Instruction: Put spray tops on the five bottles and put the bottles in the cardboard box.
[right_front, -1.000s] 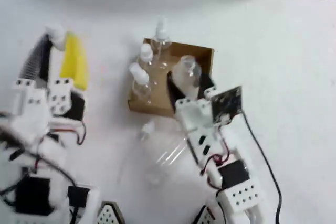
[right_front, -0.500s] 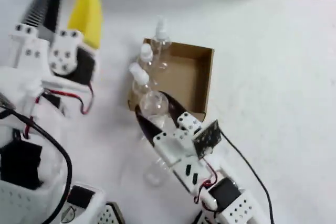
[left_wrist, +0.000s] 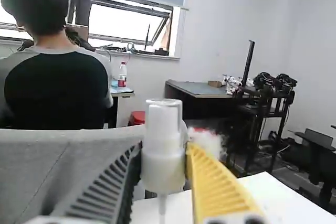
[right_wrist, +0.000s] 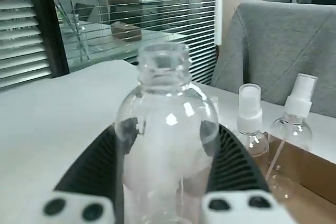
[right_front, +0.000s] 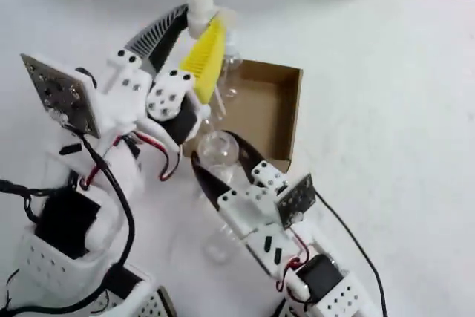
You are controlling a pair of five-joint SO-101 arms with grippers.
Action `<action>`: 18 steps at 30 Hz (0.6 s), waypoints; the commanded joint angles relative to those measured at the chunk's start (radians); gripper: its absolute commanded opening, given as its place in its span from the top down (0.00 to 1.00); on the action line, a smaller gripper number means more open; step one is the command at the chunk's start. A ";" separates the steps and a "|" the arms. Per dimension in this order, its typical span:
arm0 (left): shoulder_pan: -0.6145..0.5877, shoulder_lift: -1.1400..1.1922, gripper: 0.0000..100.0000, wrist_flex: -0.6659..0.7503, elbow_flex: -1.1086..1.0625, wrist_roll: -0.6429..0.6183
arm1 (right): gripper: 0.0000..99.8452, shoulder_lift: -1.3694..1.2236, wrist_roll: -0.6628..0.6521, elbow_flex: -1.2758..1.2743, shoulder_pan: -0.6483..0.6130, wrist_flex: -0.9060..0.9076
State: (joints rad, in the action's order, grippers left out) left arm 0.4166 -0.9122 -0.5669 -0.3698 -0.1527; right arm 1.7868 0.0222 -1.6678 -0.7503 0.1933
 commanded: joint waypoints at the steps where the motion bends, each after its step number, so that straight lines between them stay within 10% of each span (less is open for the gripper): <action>1: 0.015 0.001 0.98 0.021 0.020 0.005 | 0.98 0.013 0.000 -0.018 0.002 0.021; 18: 0.048 -0.139 0.98 -0.112 -0.031 0.006 | 0.98 0.013 0.000 -0.021 0.002 0.054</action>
State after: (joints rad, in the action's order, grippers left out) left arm 0.4319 -0.9874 -0.6759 -0.3529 -0.1527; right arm 1.7868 0.0222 -1.6678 -0.7488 0.2470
